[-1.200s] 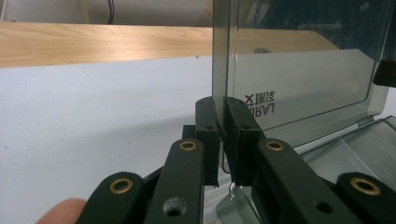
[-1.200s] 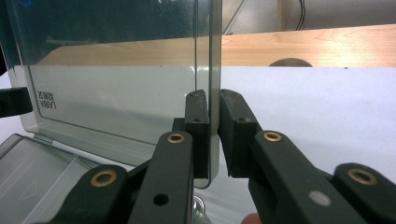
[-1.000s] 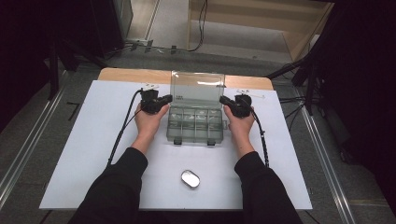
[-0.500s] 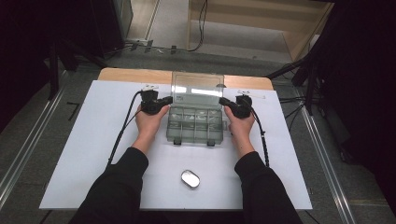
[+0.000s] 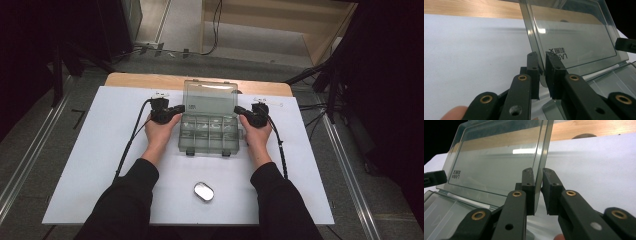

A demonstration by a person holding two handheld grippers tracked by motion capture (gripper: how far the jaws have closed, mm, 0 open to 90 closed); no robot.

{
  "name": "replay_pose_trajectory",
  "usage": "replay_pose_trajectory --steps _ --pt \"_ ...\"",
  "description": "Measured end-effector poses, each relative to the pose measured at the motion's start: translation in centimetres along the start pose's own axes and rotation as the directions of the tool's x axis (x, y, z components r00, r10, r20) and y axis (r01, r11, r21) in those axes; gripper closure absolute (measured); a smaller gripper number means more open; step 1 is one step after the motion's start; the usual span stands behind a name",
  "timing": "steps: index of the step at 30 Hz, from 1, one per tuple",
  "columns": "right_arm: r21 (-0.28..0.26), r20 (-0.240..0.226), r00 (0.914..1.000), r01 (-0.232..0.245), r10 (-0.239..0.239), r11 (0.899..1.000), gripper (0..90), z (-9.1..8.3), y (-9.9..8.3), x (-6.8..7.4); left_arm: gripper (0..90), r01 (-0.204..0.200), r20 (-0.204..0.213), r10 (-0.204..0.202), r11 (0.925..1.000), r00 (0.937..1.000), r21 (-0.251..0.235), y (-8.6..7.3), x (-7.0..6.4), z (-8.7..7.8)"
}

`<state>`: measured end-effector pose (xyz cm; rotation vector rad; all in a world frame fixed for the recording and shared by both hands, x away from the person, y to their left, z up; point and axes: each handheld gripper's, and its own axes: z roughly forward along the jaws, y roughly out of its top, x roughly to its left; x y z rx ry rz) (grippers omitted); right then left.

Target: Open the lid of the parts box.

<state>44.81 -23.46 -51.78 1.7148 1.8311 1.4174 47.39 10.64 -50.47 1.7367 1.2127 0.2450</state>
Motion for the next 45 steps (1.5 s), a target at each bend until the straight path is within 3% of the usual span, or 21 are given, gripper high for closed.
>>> replay_pose_trajectory --steps 6,29,37,39,42,43,45 --pt "0.008 -0.001 1.0000 0.000 0.000 1.000 78.3 0.1 -0.1 0.0 80.4 0.033 0.016 -0.033 0.9994 0.9993 -0.009 -0.3 0.2 0.0" --pt "0.048 0.003 0.9997 -0.024 0.024 0.999 77.3 0.3 -0.1 -0.2 77.4 0.049 0.023 -0.049 0.9988 0.9985 0.009 -0.4 0.3 0.0" --pt "0.061 -0.004 0.9992 -0.040 0.041 0.997 74.4 0.4 0.0 -0.4 76.0 0.036 0.025 -0.036 0.9993 0.9990 0.014 -0.5 0.3 0.0" --pt "0.053 -0.012 0.9990 -0.043 0.043 0.998 71.4 0.2 0.0 -0.5 74.1 0.024 0.014 -0.025 0.9997 0.9996 0.005 -0.5 0.1 -0.1" --pt "0.047 -0.014 0.9993 -0.034 0.034 0.998 66.6 -0.1 0.0 -0.5 62.7 0.021 0.016 -0.021 0.9997 0.9997 -0.013 -0.5 0.0 -0.3" --pt "0.036 -0.009 1.0000 0.001 -0.001 0.999 57.6 -0.4 0.1 -0.4 59.0 0.019 0.019 -0.019 0.9996 0.9996 -0.018 -0.5 -0.1 -0.5" --pt "0.016 -0.002 0.9995 0.031 -0.031 0.999 49.4 -0.8 0.1 -0.2 49.1 0.014 0.017 -0.014 0.9998 0.9998 -0.015 -0.4 -0.1 -0.7"
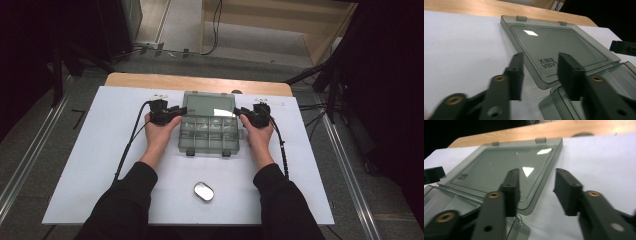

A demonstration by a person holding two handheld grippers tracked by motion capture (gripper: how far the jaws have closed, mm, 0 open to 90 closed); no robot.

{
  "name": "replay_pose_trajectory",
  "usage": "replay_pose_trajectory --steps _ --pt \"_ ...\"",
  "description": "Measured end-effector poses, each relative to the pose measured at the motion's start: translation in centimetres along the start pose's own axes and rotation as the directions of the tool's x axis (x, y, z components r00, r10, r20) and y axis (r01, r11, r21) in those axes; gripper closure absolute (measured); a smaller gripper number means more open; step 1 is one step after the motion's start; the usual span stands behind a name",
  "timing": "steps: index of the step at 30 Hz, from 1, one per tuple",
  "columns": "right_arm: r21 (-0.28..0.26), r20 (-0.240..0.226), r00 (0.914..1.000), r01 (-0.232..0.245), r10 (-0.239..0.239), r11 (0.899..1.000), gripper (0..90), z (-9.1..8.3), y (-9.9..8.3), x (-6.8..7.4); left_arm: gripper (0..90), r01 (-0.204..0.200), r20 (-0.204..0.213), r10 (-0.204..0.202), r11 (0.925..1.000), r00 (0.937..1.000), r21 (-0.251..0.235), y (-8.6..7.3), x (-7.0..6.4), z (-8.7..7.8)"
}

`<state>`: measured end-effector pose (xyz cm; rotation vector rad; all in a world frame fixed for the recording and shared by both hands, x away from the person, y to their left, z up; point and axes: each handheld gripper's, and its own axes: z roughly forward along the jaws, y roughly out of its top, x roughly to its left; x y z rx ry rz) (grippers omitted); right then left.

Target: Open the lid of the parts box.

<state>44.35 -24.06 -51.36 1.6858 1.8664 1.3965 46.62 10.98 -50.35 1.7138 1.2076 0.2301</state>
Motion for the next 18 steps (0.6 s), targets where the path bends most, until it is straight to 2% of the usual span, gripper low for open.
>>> replay_pose_trajectory --steps 2,4,5,6,7,8,11,14,15,18 --pt "-0.022 -0.006 0.9999 0.015 -0.015 1.000 39.9 -0.4 0.0 0.1 45.6 -0.028 0.004 0.028 0.9996 0.9996 -0.010 0.0 -0.2 -0.4" --pt "-0.038 -0.011 0.9996 0.027 -0.027 0.999 31.6 -0.8 0.1 0.3 41.2 -0.078 -0.009 0.078 0.9968 0.9969 -0.017 0.0 -0.6 -0.8" --pt "-0.045 -0.017 0.9992 0.035 -0.036 0.998 28.5 -1.1 0.1 0.4 38.6 -0.078 -0.009 0.078 0.9968 0.9969 -0.017 0.0 -0.6 -0.8" --pt "-0.052 -0.028 0.9988 0.038 -0.039 0.998 25.6 -1.3 0.1 0.5 36.0 -0.104 0.004 0.104 0.9940 0.9946 -0.036 0.0 -1.0 -1.3" --pt "-0.052 -0.034 0.9983 0.046 -0.048 0.998 20.7 -1.5 0.1 0.7 33.2 -0.104 0.004 0.104 0.9940 0.9946 -0.036 0.0 -1.0 -1.3" --pt "-0.053 -0.040 0.9981 0.045 -0.047 0.998 15.9 -1.8 0.1 0.8 31.2 -0.130 -0.001 0.130 0.9903 0.9915 -0.049 0.1 -1.4 -1.9" --pt "-0.079 -0.053 0.9966 0.058 -0.062 0.995 11.4 -2.7 -0.2 1.2 26.7 -0.149 0.027 0.151 0.9859 0.9881 -0.077 0.1 -1.5 -3.1" --pt "-0.095 -0.054 0.9936 0.094 -0.099 0.991 8.7 -3.5 -0.6 1.6 21.6 -0.156 0.038 0.159 0.9852 0.9865 -0.071 -0.2 -1.3 -3.9" --pt "-0.095 -0.053 0.9925 0.105 -0.110 0.990 8.4 -3.8 -0.7 1.7 17.2 -0.157 0.038 0.160 0.9850 0.9863 -0.070 -0.3 -1.2 -4.2" --pt "-0.100 -0.045 0.9899 0.129 -0.134 0.987 8.2 -4.3 -1.0 2.0 16.3 -0.162 0.047 0.166 0.9837 0.9851 -0.079 -0.6 -1.0 -4.8"
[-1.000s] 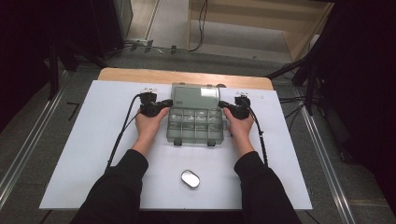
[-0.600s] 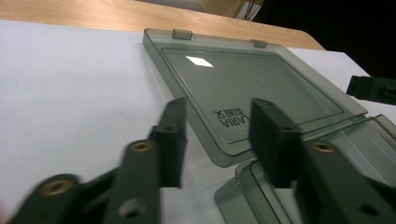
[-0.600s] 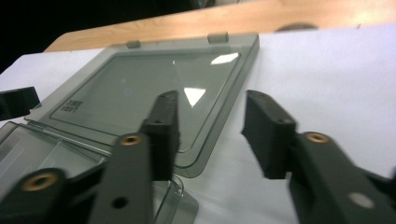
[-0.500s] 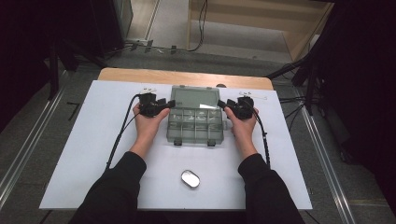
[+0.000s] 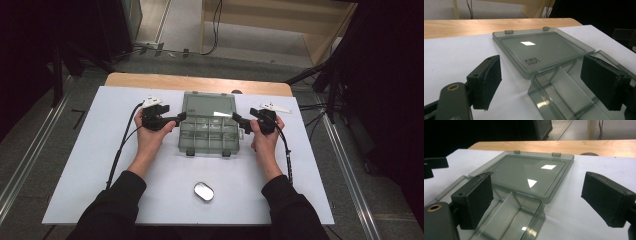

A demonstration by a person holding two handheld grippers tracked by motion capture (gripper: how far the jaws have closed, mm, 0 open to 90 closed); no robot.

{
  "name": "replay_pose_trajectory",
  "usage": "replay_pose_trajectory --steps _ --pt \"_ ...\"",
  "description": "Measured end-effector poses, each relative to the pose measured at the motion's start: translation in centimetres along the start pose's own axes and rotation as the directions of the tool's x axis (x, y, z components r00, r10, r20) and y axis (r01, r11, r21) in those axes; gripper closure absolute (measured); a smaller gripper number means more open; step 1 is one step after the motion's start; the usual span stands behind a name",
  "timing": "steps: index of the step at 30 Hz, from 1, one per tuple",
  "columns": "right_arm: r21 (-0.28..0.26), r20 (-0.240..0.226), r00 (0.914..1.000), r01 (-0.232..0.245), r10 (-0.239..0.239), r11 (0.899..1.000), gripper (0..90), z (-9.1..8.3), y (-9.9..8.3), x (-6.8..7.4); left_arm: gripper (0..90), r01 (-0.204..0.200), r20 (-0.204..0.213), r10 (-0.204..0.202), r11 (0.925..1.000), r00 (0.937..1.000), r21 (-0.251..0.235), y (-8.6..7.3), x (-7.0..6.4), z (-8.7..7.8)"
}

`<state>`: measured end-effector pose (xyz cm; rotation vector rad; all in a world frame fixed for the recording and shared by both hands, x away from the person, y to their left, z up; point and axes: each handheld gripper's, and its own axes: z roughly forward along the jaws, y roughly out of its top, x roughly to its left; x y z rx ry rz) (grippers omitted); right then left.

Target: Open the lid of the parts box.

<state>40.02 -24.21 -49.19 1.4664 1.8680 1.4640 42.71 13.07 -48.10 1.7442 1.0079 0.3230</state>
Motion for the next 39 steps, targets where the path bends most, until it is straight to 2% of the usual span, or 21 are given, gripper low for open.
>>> replay_pose_trajectory --steps 1,2,5,7,10,11,12,17,24,32,34,39 --pt "-0.001 -0.006 0.9997 0.023 -0.023 1.000 1.2 -0.5 -0.2 0.3 12.9 -0.003 0.009 0.003 1.0000 1.0000 -0.005 -0.3 0.1 -0.6" --pt "-0.002 -0.020 0.9994 0.028 -0.028 1.000 0.0 -0.7 -0.3 0.4 12.9 -0.005 0.011 0.005 1.0000 0.9999 -0.008 -0.4 0.1 -0.9" --pt "-0.010 -0.032 0.9982 0.050 -0.050 0.999 0.0 -1.3 -0.7 0.8 10.7 -0.012 0.020 0.013 0.9998 0.9997 -0.012 -0.6 -0.1 -1.4" --pt "-0.009 -0.035 0.9975 0.061 -0.061 0.998 0.0 -1.7 -0.9 1.1 7.0 -0.022 0.048 0.023 0.9996 0.9986 -0.015 -0.9 -0.3 -2.2" --pt "-0.007 -0.044 0.9960 0.078 -0.078 0.997 0.0 -2.1 -1.2 1.5 5.9 -0.063 0.058 0.064 0.9979 0.9963 -0.018 -1.2 -0.7 -3.0" --pt "-0.011 -0.048 0.9959 0.077 -0.077 0.997 0.0 -2.3 -1.3 1.5 1.2 -0.065 0.074 0.066 0.9977 0.9951 -0.020 -1.3 -0.8 -3.2" --pt "-0.010 -0.054 0.9957 0.074 -0.075 0.997 0.0 -2.5 -1.4 1.6 0.0 -0.066 0.089 0.068 0.9975 0.9937 -0.023 -1.5 -0.9 -3.4" --pt "-0.010 -0.058 0.9946 0.086 -0.086 0.996 0.0 -3.5 -1.9 2.0 0.0 -0.082 0.103 0.085 0.9961 0.9910 -0.032 -2.0 -1.4 -4.6" --pt "-0.003 -0.043 0.9906 0.130 -0.130 0.992 0.0 -5.0 -2.5 3.0 0.0 -0.091 0.122 0.095 0.9950 0.9880 -0.041 -2.6 -1.8 -6.3" --pt "-0.020 -0.080 0.9860 0.145 -0.146 0.989 0.0 -6.8 -3.3 3.7 0.0 -0.077 0.134 0.085 0.9947 0.9873 -0.069 -4.0 -1.6 -8.3" --pt "-0.014 -0.080 0.9850 0.152 -0.153 0.988 0.0 -7.1 -3.4 3.8 0.0 -0.090 0.123 0.097 0.9941 0.9877 -0.061 -4.2 -1.6 -8.5" --pt "-0.012 -0.089 0.9836 0.156 -0.157 0.988 0.0 -8.1 -4.0 4.1 0.0 -0.105 0.127 0.111 0.9930 0.9857 -0.054 -5.1 -2.0 -9.5"
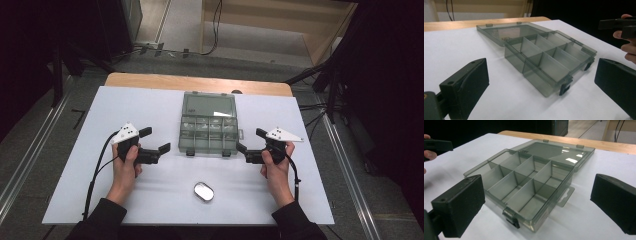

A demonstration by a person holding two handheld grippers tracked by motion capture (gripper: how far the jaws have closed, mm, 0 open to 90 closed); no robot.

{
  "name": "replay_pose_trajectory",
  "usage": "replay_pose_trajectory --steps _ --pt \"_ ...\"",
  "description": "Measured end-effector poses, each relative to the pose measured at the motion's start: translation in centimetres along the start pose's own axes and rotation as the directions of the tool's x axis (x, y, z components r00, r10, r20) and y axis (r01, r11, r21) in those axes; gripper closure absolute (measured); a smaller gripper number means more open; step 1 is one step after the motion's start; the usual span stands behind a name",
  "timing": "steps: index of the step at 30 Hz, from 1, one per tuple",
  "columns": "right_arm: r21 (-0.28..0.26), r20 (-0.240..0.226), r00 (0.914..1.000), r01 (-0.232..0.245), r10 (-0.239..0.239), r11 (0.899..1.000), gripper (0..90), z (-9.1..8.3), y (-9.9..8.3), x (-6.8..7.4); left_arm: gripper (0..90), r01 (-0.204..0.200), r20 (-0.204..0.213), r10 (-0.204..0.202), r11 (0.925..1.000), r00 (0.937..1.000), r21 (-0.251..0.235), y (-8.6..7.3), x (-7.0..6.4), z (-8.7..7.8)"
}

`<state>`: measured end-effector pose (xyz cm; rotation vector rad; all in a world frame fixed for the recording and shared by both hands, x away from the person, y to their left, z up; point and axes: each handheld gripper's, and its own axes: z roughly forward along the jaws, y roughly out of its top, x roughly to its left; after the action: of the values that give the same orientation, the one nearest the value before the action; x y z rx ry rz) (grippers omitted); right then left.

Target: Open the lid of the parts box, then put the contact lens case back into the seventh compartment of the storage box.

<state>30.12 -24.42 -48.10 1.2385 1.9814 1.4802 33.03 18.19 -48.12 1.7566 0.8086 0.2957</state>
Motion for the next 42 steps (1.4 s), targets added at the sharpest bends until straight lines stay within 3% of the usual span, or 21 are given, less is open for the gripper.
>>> replay_pose_trajectory --steps 7,15,18,34,42 --pt "0.001 -0.014 0.9999 -0.001 0.001 1.000 0.0 -1.4 -0.8 0.6 0.0 -0.004 -0.015 0.004 0.9999 0.9999 -0.014 -0.7 -0.7 -2.0" --pt "0.014 -0.031 0.9987 0.041 -0.040 0.999 0.0 -2.1 -1.1 2.0 0.0 -0.041 -0.021 0.041 0.9992 0.9989 0.002 -1.9 -1.8 -4.3" --pt "0.010 -0.045 0.9979 0.047 -0.047 0.999 0.0 -2.2 -1.1 2.3 0.0 -0.032 -0.012 0.032 0.9994 0.9994 -0.010 -2.3 -1.9 -5.3" --pt "0.017 -0.056 0.9965 0.063 -0.062 0.998 0.0 -2.5 -1.3 2.8 0.0 -0.006 -0.039 0.004 0.9990 0.9992 -0.045 -3.5 -1.4 -8.6" --pt "0.028 -0.085 0.9910 0.106 -0.103 0.994 0.0 -2.5 -1.1 4.3 0.0 -0.002 -0.063 -0.002 0.9983 0.9980 -0.057 -4.0 -0.9 -9.8"
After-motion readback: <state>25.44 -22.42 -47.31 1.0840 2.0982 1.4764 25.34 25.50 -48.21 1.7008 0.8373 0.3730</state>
